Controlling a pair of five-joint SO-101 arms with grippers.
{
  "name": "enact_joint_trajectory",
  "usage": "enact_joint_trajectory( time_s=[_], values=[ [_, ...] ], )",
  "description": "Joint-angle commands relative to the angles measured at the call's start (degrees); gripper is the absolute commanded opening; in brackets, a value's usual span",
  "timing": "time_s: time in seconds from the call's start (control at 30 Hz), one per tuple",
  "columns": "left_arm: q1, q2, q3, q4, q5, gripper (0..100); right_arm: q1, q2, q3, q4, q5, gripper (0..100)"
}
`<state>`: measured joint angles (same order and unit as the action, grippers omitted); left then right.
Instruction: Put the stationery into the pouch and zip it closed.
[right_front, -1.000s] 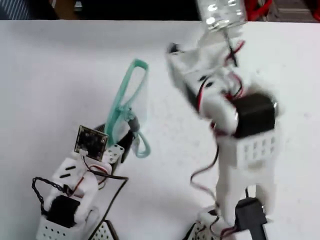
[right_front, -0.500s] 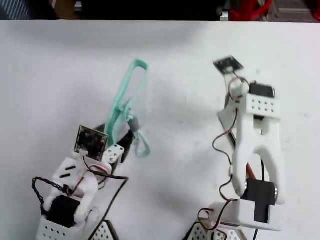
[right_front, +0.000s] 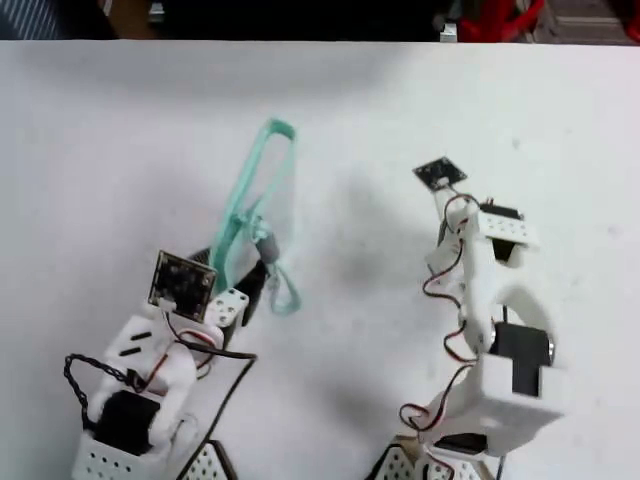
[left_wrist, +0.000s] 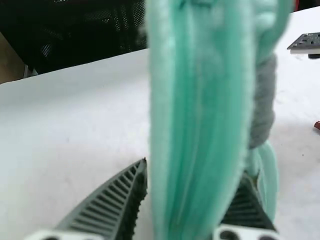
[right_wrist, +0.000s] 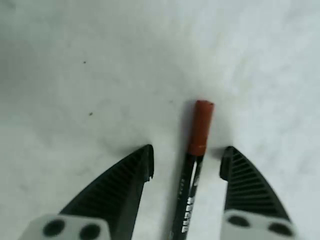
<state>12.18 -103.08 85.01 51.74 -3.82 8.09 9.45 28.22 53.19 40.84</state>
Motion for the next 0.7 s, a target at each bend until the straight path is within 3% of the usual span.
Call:
enact_joint_trajectory(
  time_s=[0.0,0.07,0.17,0.37,0.57,0.67],
  values=[
    [-0.5,0.0,-0.3,-1.3,0.1,20,1.0,1.5,-5.3,1.3,0.2,0.1],
    [-0.5,0.0,-0.3,-1.4,0.1,20,0.9,0.7,-6.7,2.2,0.1,4.0],
    [-0.5,0.0,-0.3,-1.4,0.1,20,-0.3,-5.1,-9.8,6.5,0.0,1.7],
    [-0.5,0.0,-0.4,-1.4,0.1,20,-6.5,-27.9,-15.9,13.7,-0.2,1.8],
    [-0.5,0.0,-0.4,-1.4,0.1,20,-15.1,-46.1,-20.1,12.8,-7.7,1.8],
    [-0.5,0.0,-0.4,-1.4,0.1,20,-19.1,-52.6,-21.0,7.5,-14.6,1.8]
  ],
)
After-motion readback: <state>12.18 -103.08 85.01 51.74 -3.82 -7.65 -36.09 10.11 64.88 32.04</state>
